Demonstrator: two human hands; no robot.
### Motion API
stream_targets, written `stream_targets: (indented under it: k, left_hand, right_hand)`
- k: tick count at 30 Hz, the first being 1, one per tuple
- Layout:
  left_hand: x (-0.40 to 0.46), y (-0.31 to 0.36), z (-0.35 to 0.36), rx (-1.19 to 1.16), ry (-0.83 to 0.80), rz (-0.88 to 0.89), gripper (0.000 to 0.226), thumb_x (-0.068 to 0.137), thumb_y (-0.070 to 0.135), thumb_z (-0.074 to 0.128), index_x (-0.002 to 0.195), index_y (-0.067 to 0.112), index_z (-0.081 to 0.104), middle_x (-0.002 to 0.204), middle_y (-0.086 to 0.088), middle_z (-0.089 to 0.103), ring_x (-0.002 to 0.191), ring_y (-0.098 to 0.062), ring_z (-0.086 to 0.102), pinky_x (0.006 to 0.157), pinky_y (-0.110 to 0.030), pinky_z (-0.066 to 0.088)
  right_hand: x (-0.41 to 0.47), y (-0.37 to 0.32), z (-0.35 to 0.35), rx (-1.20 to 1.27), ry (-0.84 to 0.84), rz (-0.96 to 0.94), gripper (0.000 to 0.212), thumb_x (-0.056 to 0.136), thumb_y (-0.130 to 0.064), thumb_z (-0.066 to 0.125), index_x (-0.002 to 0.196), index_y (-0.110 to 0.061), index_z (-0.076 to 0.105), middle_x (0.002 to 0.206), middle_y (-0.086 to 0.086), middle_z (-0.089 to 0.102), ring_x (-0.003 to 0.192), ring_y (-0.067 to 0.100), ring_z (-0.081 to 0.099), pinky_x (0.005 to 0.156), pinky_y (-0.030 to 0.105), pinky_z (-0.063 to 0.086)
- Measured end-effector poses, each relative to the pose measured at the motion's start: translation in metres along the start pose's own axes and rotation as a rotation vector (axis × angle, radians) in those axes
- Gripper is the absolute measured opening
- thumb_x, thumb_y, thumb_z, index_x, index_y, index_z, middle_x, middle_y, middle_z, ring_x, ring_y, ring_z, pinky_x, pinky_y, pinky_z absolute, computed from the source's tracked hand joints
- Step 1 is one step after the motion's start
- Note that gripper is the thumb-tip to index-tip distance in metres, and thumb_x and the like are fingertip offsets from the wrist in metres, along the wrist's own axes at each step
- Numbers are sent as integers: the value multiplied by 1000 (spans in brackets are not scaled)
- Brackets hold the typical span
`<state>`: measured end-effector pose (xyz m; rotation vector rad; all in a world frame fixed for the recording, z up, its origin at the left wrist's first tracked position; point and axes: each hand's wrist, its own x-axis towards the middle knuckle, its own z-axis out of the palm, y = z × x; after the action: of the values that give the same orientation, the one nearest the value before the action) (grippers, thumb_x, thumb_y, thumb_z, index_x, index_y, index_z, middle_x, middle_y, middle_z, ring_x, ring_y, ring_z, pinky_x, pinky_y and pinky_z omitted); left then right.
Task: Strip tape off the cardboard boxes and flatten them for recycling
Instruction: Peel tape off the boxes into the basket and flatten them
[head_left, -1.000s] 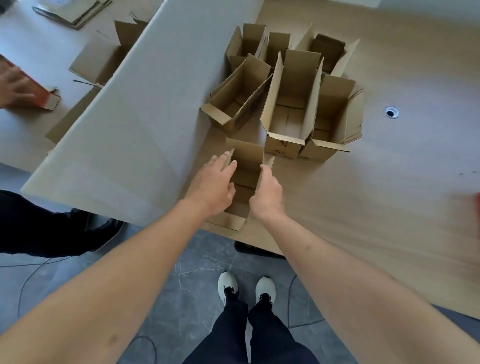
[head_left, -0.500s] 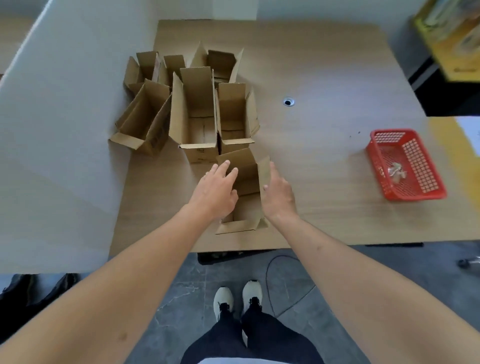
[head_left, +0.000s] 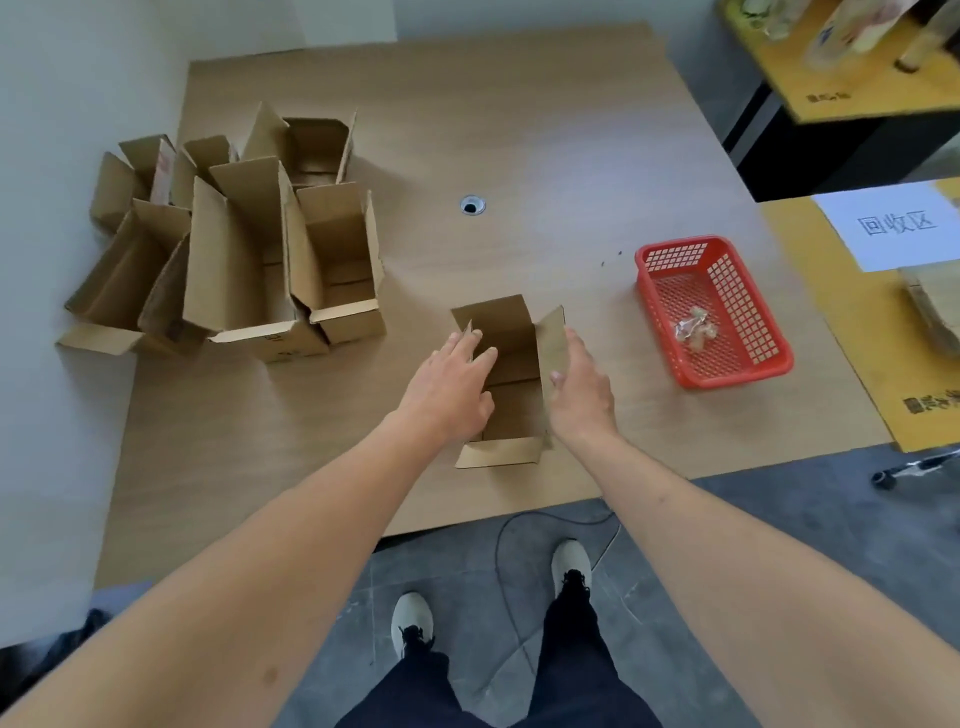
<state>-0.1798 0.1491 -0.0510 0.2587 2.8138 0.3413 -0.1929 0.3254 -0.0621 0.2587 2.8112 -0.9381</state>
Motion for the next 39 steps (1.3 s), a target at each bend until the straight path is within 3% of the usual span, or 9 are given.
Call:
stream_targets:
  k: [6,13,19,22,24,27,30,33,39]
  left_hand:
    - [39,54,32,-111,-48,-235,61,98,32,62,154,27,40,170,-2,-2,154,-32,16,114,-47,40]
    - [47,73,61,-563,63,-556,77,96,0,59,161,22,24,159,-7,34,147,-27,33,104,-25,40]
    - [42,49,84,-822,122,-572,78,97,6,63,158,40,27,162,3,34,150,-18,30,106,-21,28]
    - [38,39,96,-899,60,-545,73,101,21,61,156,50,23,161,2,34,146,-22,36,118,-36,30]
    - [35,32,107,-838,-8,-546,67,102,40,57,152,62,18,145,-14,48,126,-35,55,111,-49,43]
    - [29,27,113,-805,-8,-494,59,101,55,48,151,64,18,122,-18,50,116,-37,54,112,-47,41]
    - [25,32,88,-1096,306,-387,46,102,57,37,147,65,29,134,12,53,130,-18,51,114,-48,40]
    - [30,29,64,-1224,624,-387,44,104,44,39,147,43,46,154,5,48,139,-4,45,120,-44,34]
    - [41,23,54,-773,520,-235,45,103,42,42,134,22,67,159,8,40,153,-13,20,123,-23,17]
  right_hand:
    - [59,56,-24,-183,-117,-168,71,102,-1,52,163,-16,19,164,11,31,142,31,42,109,37,40]
    - [68,88,-14,-734,-120,-566,86,86,6,67,159,2,21,166,31,12,155,47,9,127,51,15]
    - [62,108,5,-600,-405,-419,95,95,-80,23,162,-25,-15,160,29,-33,149,52,-24,122,59,-12]
    - [52,122,8,-593,-524,-538,97,79,-93,36,160,-51,4,151,17,-53,135,56,-44,115,65,-21]
    - [49,133,14,-602,-451,-624,58,85,-77,55,136,-49,54,162,11,-39,137,61,-38,118,71,-12]
    - [48,142,29,-445,-291,-633,16,90,-42,74,94,-28,72,173,7,3,144,67,-16,117,77,5]
    - [48,134,31,-57,-277,-540,19,92,-35,73,95,-19,65,162,12,29,150,57,10,122,65,12]
    - [45,99,12,417,-282,-329,18,96,-28,70,111,-20,64,138,7,37,131,17,43,117,33,36]
    - [43,62,-2,1141,-517,283,56,99,-62,45,135,-22,63,128,0,72,120,17,67,104,42,53]
